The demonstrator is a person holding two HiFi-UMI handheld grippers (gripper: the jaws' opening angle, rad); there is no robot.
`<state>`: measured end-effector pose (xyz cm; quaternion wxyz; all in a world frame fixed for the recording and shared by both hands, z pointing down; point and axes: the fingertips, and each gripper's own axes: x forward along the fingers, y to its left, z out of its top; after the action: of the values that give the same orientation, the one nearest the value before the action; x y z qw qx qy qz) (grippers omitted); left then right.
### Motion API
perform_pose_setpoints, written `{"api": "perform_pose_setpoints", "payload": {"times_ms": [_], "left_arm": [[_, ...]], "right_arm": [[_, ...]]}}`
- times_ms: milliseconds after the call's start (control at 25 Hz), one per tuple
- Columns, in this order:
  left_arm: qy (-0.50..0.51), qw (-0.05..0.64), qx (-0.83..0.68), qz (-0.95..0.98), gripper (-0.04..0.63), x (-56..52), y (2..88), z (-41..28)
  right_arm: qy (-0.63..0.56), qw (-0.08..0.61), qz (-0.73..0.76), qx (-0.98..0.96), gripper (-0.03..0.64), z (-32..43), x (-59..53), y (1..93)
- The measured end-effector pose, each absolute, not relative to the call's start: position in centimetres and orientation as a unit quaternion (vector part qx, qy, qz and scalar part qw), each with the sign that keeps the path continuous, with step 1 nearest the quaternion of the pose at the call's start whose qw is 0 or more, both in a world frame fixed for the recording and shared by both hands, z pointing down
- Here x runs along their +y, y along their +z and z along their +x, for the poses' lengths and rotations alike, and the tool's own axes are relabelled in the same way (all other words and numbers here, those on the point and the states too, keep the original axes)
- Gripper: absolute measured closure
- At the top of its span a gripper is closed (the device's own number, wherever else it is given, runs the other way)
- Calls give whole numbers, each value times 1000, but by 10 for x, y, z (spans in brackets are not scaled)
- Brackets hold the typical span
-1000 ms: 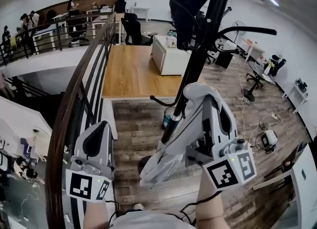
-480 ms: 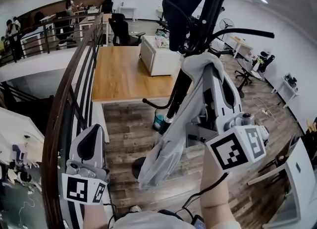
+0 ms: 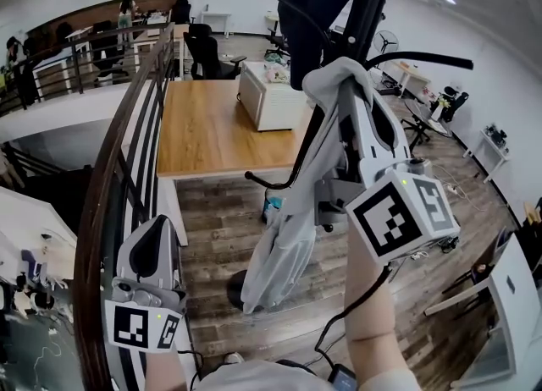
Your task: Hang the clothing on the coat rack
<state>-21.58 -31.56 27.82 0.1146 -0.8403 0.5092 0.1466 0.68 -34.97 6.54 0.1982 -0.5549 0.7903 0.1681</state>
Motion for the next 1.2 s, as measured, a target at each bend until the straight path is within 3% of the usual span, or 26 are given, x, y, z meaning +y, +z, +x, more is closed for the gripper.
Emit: {"api": "perform_pose_setpoints", "payload": {"times_ms": [1200], "left_arm": [[136, 100, 509, -844, 588, -336, 295, -217]], "right_arm": [[154, 110, -609, 770, 608, 6, -401, 140]]}}
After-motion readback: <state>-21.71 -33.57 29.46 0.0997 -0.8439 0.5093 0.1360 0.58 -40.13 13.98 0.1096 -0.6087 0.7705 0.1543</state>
